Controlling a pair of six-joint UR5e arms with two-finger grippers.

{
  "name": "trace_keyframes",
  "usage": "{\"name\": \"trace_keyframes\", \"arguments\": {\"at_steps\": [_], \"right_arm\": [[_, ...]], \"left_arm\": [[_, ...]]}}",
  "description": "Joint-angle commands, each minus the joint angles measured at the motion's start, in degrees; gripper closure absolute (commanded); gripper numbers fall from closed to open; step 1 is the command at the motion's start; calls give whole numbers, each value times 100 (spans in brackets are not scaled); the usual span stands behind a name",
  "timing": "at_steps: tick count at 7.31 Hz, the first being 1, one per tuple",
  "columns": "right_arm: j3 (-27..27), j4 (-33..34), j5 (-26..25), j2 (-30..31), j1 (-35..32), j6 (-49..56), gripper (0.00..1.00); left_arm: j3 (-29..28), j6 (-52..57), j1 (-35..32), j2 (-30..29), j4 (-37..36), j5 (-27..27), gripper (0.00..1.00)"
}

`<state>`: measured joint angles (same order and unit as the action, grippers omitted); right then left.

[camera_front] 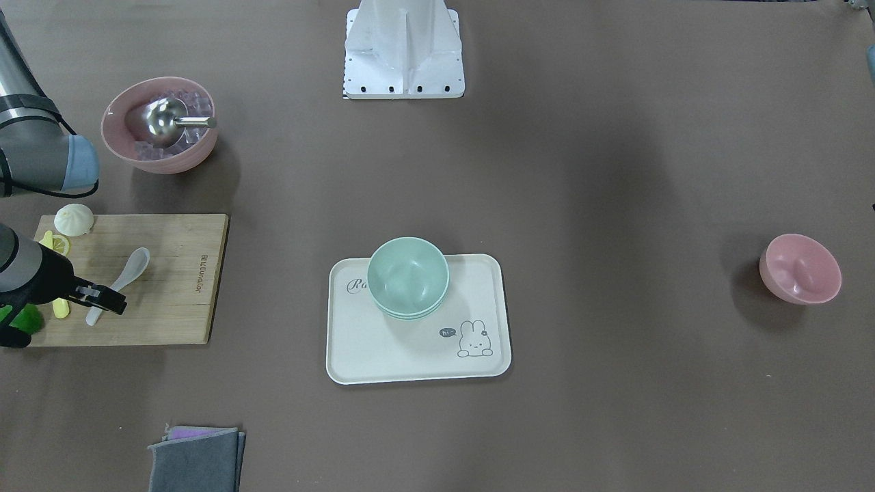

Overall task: Stack pink bowl on green and place spoon
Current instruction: 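Lower the right gripper onto the white spoon on the cutting board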

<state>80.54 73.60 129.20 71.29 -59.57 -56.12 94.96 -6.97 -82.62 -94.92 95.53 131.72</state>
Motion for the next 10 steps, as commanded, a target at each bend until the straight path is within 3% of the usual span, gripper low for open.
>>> {"name": "trace_keyframes", "arguments": {"at_steps": [1, 2, 3, 4, 9, 10], "right_arm": [[-12, -3, -122, 17, 51, -57, 25], [41, 5, -132, 17, 60, -66, 31], [50, -3, -89, 17, 68, -66, 59], [59, -3, -79, 17, 86, -57, 81], [59, 5, -53, 35, 104, -49, 75], [59, 5, -53, 35, 104, -57, 94]], "left_arm": [[-833, -164, 123, -393, 271, 3, 2], [-1579, -417, 219, -613, 1039, 3, 2], [-1856, -837, 376, -676, 1595, -6, 2], [-1885, -928, 473, -677, 1653, -14, 2], [-1885, -947, 483, -730, 1653, -6, 2], [-1920, -947, 492, -730, 1645, -23, 2]]}}
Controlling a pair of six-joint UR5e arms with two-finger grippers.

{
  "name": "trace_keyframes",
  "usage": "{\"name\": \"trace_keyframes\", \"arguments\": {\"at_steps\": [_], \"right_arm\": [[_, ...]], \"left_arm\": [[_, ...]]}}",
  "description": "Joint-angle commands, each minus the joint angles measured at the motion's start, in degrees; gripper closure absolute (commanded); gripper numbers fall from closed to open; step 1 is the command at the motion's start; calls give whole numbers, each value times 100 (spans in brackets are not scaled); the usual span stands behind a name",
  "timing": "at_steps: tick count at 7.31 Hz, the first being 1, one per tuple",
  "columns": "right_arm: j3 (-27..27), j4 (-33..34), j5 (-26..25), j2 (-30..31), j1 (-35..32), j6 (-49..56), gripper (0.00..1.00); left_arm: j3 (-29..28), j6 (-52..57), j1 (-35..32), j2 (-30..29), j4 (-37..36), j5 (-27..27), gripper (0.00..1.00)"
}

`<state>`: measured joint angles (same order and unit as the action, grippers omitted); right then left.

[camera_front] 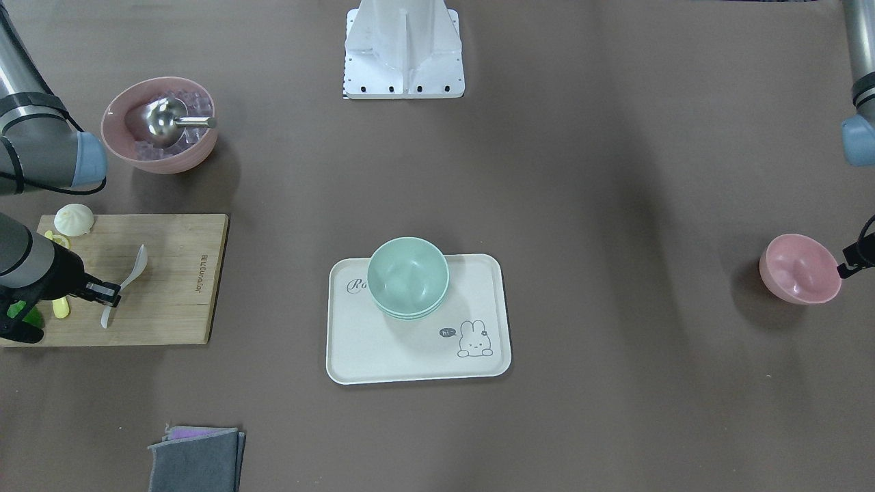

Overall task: Stack pink bowl on green and place spoon
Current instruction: 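Lower the right gripper onto the white spoon on the cutting board, then lift the white spoon with the right gripper while the left reaches the pink bowl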

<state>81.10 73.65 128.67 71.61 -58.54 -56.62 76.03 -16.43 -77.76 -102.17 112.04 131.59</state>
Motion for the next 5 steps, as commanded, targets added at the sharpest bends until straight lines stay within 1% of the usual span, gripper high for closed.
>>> {"name": "trace_keyframes", "arguments": {"at_steps": [1, 3, 5], "right_arm": [[2, 1, 1, 2, 0, -7, 100], [-16, 1, 1, 2, 9, 2, 100], [2, 44, 114, -24, 0, 2, 100]], "left_arm": [[-122, -114, 111, -48, -24, -19, 2], [-185, -291, 164, -136, -33, -28, 2], [-421, -299, 191, -285, -59, -37, 2]]}}
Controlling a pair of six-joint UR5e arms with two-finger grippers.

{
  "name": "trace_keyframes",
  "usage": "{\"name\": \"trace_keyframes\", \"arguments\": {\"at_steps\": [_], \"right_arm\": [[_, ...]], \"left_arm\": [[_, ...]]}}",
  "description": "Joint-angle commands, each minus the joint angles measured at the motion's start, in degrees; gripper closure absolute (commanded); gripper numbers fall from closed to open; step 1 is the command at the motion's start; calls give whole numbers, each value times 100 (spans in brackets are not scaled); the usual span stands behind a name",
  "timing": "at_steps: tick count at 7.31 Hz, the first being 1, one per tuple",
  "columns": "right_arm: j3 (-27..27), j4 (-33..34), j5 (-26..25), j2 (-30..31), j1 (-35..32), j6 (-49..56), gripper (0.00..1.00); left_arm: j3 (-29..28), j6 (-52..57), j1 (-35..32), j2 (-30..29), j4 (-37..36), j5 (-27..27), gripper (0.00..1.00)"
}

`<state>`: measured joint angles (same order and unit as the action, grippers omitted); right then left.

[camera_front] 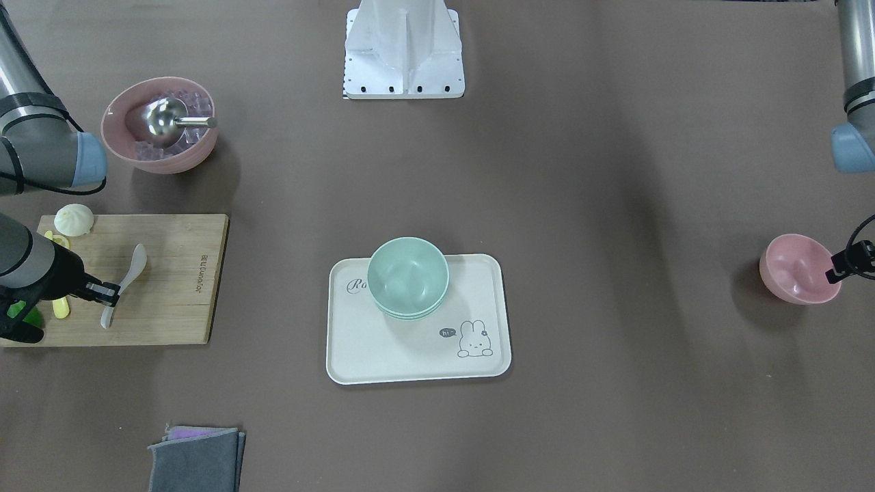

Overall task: Stack pink bowl on green and place spoon
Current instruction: 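Lift the white spoon with the right gripper while the left reaches the pink bowl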

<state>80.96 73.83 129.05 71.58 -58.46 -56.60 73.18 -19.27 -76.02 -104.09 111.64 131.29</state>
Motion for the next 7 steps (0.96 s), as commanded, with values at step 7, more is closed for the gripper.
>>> {"name": "trace_keyframes", "arguments": {"at_steps": [7], "right_arm": [[43, 474, 630, -495, -517, 71, 100]], "left_arm": [[-815, -113, 298, -368, 42, -245, 10]]}}
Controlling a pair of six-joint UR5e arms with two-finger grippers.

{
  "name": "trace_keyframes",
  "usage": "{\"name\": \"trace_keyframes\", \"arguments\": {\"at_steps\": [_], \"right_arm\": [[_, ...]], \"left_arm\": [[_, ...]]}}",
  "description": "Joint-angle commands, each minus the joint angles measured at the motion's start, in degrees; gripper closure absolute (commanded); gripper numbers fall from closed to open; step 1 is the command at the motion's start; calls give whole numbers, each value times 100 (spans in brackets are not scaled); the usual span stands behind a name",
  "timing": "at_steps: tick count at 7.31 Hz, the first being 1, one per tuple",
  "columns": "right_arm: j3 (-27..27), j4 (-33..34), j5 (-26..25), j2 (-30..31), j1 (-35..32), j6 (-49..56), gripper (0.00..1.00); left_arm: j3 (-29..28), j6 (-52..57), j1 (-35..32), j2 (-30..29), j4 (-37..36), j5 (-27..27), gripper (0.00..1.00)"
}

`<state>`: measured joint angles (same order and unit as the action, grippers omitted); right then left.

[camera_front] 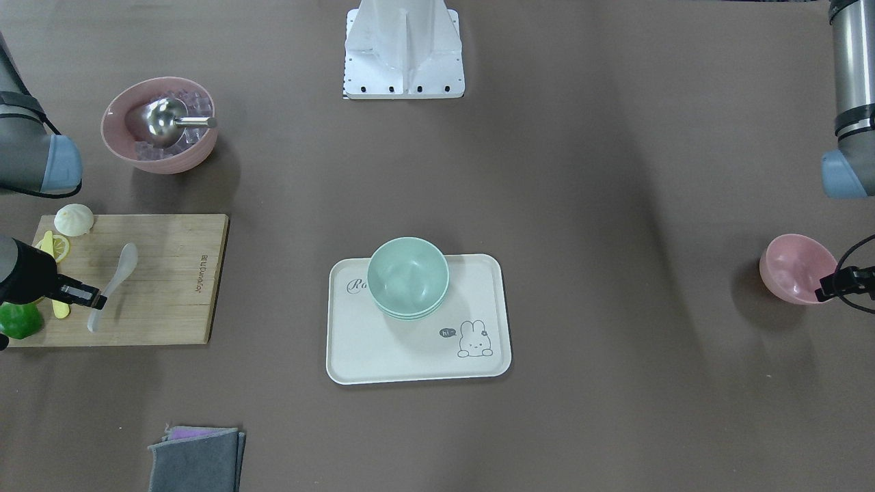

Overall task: Stack pink bowl on green and place spoon
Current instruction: 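Lift the white spoon with the right gripper while the left reaches the pink bowl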

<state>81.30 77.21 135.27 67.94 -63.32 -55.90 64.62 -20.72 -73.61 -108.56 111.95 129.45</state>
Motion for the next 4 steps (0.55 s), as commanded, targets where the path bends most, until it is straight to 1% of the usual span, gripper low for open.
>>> {"name": "trace_keyframes", "arguments": {"at_steps": [1, 2, 3, 4], "right_arm": [[0, 136, -1, -140, -31, 0, 100], [18, 136, 8, -175, -40, -34, 100], [53, 145, 17, -176, -31, -69, 100], [79, 145, 43, -176, -40, -70, 100]], "left_arm": [[94, 85, 57, 185, 37, -34, 10], [199, 242, 57, 438, 238, -25, 11], [270, 391, 57, 615, 388, -7, 13], [262, 349, 57, 634, 389, -16, 39]]}}
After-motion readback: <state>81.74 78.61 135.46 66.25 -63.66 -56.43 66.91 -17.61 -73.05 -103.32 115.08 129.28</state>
